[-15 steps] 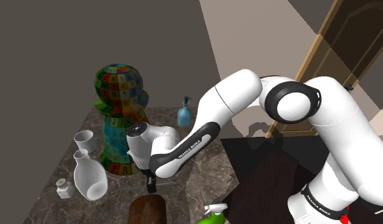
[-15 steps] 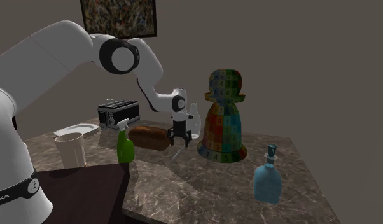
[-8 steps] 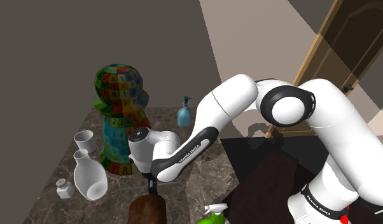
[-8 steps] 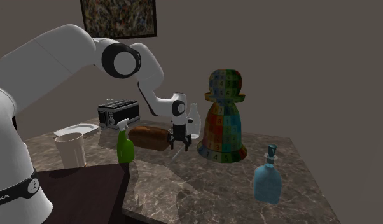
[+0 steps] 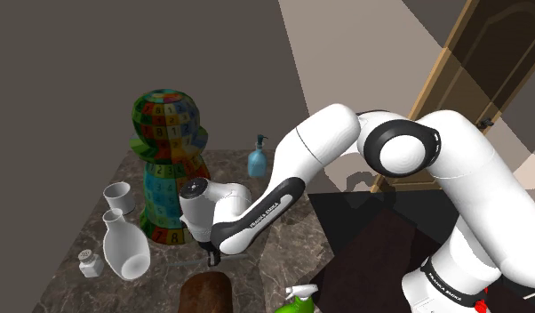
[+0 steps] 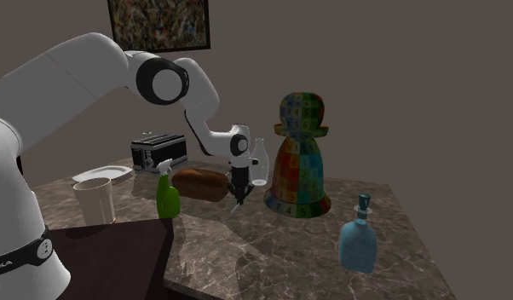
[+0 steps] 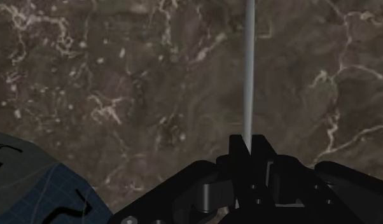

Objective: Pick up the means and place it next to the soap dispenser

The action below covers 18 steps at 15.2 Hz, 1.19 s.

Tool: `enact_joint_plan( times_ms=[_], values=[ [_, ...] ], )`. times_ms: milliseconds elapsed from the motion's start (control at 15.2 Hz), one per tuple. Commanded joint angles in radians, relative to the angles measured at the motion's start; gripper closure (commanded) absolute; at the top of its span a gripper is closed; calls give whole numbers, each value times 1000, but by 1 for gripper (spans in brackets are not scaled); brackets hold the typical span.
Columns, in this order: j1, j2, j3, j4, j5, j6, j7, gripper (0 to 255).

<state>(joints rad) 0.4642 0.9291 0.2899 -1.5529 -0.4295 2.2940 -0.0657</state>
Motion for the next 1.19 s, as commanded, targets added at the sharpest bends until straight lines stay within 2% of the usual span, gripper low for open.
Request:
enact_joint_plan(
  times_ms=[0, 330, 1122],
  values=[
    [0, 0, 0, 0, 0, 0, 0, 255],
    [0, 0, 0, 0, 0, 0, 0, 255],
    [-25, -126, 34, -48, 33, -78, -20, 255]
  ],
)
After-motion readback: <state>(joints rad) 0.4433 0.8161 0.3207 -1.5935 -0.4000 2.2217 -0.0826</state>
